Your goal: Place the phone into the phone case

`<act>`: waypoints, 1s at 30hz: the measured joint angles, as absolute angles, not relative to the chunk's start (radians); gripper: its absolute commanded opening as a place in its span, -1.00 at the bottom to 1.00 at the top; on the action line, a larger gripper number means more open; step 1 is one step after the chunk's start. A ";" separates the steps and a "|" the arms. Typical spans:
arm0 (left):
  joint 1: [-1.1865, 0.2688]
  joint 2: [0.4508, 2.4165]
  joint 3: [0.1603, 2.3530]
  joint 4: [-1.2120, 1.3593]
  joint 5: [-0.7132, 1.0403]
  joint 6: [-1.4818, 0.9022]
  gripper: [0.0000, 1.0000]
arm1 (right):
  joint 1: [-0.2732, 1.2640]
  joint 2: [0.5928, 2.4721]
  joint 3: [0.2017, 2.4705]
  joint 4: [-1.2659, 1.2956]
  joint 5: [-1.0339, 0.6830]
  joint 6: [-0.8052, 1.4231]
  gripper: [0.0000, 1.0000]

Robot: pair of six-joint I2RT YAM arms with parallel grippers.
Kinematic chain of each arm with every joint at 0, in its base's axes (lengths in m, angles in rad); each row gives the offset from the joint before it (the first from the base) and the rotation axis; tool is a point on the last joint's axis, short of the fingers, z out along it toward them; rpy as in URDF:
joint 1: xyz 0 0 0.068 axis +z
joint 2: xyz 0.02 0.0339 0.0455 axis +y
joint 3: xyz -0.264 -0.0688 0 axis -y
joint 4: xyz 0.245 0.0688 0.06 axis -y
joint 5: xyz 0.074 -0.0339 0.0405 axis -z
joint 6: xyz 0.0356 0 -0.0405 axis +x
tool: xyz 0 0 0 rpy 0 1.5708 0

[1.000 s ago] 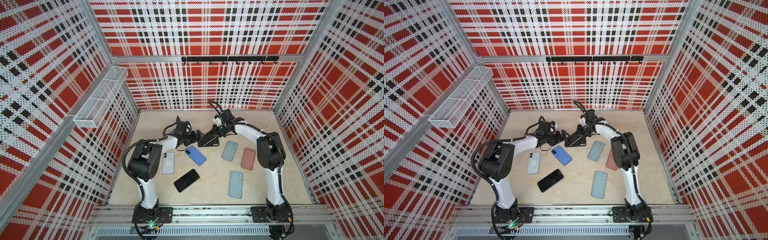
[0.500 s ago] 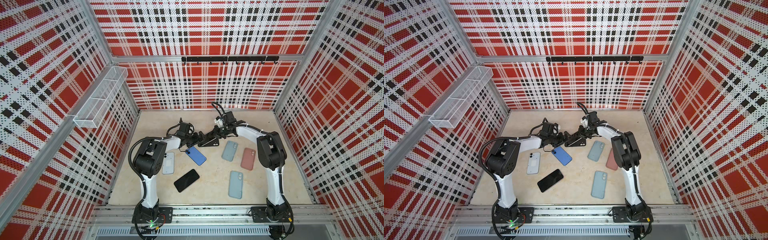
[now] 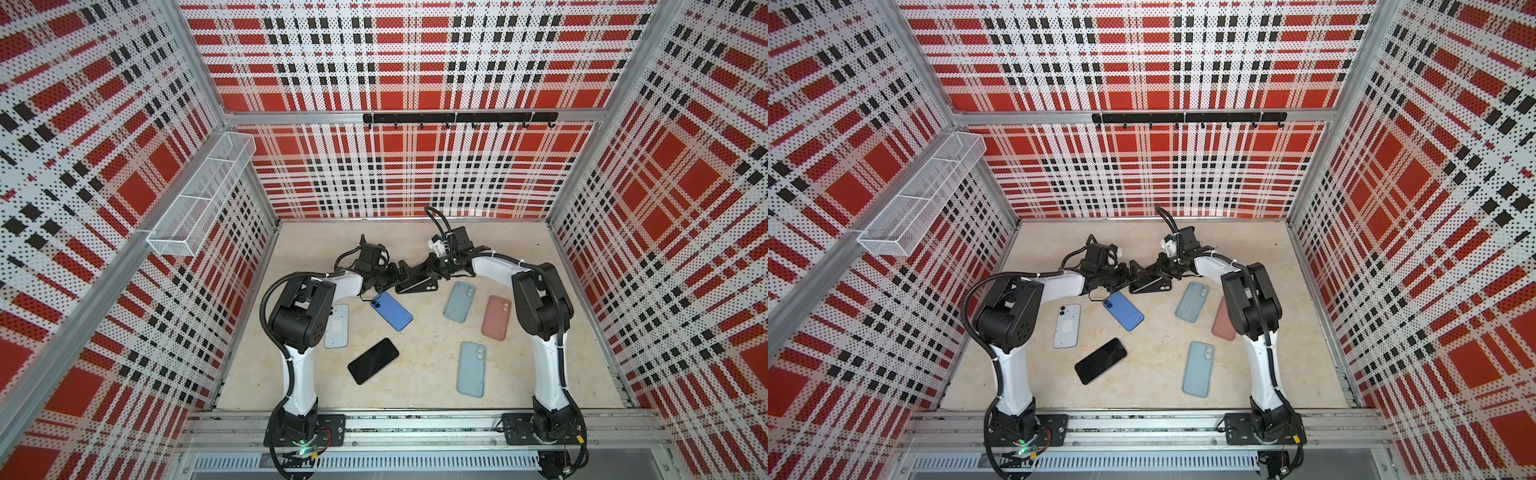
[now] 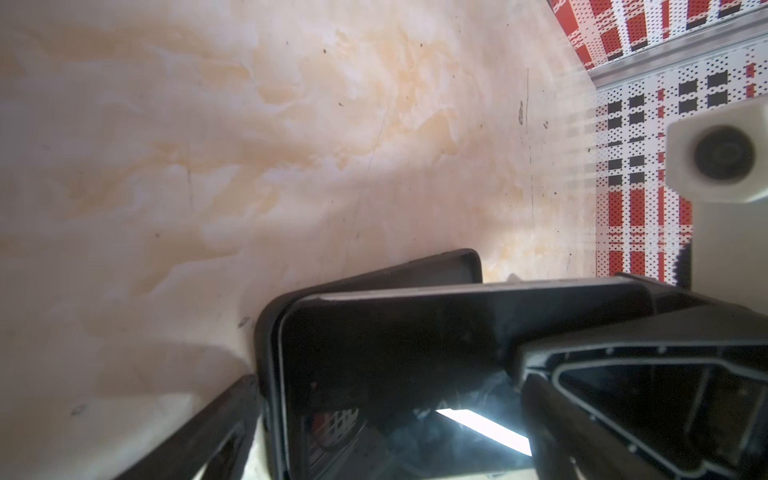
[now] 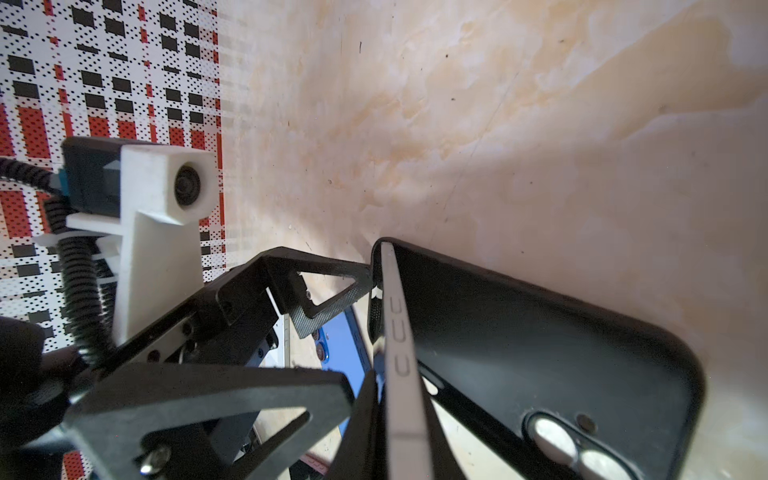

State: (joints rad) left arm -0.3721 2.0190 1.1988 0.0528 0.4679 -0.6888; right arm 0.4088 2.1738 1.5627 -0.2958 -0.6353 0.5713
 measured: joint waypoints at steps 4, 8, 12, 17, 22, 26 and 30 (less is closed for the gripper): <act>-0.372 2.019 1.199 0.053 0.467 -0.689 1.00 | 0.406 2.183 1.554 -0.268 -0.651 0.580 -0.80; -0.372 2.019 1.199 0.053 0.467 -0.689 1.00 | 0.401 2.190 1.549 -0.253 -0.667 0.581 -0.76; -0.372 2.019 1.199 0.054 0.467 -0.689 1.00 | 0.398 2.194 1.542 -0.237 -0.667 0.580 -0.62; -0.372 2.019 1.200 0.054 0.467 -0.688 0.99 | 0.398 2.207 1.528 -0.235 -0.613 0.572 -0.40; -0.370 2.019 1.200 0.054 0.470 -0.688 0.99 | 0.405 2.209 1.528 -0.247 -0.569 0.566 -0.28; -0.369 2.019 1.200 0.055 0.472 -0.688 0.99 | 0.411 2.209 1.530 -0.270 -0.533 0.552 -0.12; -0.368 2.019 1.200 0.056 0.475 -0.688 0.99 | 0.416 2.209 1.538 -0.299 -0.497 0.525 0.11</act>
State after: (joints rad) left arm -0.3679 2.0190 1.1995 0.0559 0.4751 -0.6884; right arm 0.4160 2.2086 1.5379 -0.2993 -0.4969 0.5255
